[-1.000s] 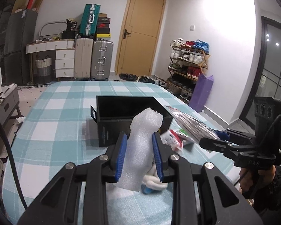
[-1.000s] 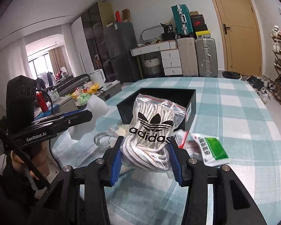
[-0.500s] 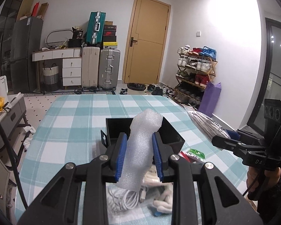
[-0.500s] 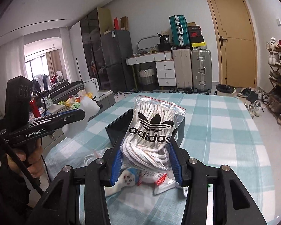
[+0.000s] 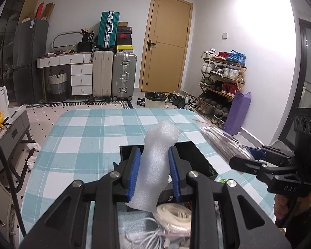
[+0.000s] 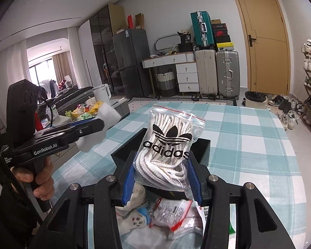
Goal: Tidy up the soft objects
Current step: 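Lift the foam sleeve with the left tool while the right tool carries the adidas bag over the black box, then open both tools to drop the foam sleeve and adidas bag into the box, then withdraw both tools and move the right tool toward the green medicine sachet, then close the right tool on the green medicine sachet, then grasp the coiled white cable with the left tool while the right tool holds the sachet, then carry the white cable with the left tool while the right tool carries the sachet over the box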
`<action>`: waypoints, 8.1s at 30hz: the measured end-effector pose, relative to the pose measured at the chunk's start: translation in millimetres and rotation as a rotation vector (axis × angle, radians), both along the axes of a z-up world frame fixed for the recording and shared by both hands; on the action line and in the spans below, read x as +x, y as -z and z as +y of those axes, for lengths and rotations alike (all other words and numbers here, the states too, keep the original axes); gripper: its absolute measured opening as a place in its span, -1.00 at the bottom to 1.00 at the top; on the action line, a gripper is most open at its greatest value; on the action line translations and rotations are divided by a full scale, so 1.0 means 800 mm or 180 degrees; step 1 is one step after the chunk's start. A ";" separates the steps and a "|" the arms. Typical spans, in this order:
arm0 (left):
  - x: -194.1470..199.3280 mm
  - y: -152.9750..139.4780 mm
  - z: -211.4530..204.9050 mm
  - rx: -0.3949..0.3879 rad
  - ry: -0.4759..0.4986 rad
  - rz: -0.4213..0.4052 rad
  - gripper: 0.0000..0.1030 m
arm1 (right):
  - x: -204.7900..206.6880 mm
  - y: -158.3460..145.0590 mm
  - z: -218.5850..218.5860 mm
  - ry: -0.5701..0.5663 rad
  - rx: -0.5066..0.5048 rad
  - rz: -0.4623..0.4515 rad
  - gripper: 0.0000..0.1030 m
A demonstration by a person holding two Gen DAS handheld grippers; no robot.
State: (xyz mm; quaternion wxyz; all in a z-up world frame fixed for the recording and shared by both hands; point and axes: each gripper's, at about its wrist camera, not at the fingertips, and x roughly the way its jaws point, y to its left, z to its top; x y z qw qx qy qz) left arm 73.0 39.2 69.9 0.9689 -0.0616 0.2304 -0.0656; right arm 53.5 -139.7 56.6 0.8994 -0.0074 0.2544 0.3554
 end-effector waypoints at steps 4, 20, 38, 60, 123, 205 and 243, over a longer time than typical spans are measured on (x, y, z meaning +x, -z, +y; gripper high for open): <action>0.018 0.006 -0.002 -0.0021 0.0004 0.0062 -0.49 | 0.014 0.003 0.011 -0.0047 -0.0045 0.0062 -0.12; 0.083 0.041 -0.013 0.0054 -0.0014 0.0379 -0.49 | 0.069 0.037 0.039 -0.0110 -0.0299 0.0453 -0.12; 0.103 0.068 -0.011 0.0115 -0.0036 0.0700 -0.19 | 0.086 0.050 0.062 -0.0124 -0.0470 0.0446 0.20; 0.026 0.050 0.011 0.0069 -0.0249 0.0455 1.00 | 0.047 0.030 -0.015 0.0190 -0.0476 0.0107 0.99; -0.035 0.119 0.007 0.0138 -0.0110 0.0701 1.00 | 0.067 0.114 -0.068 0.0129 -0.1138 0.0822 0.99; -0.014 0.136 -0.028 0.0517 0.0217 0.1315 0.70 | 0.030 0.054 -0.050 -0.0285 -0.0528 0.0293 -0.18; -0.079 0.084 0.005 0.0296 0.0185 0.0742 0.28 | 0.018 0.041 -0.035 -0.0451 -0.0421 0.0174 -0.18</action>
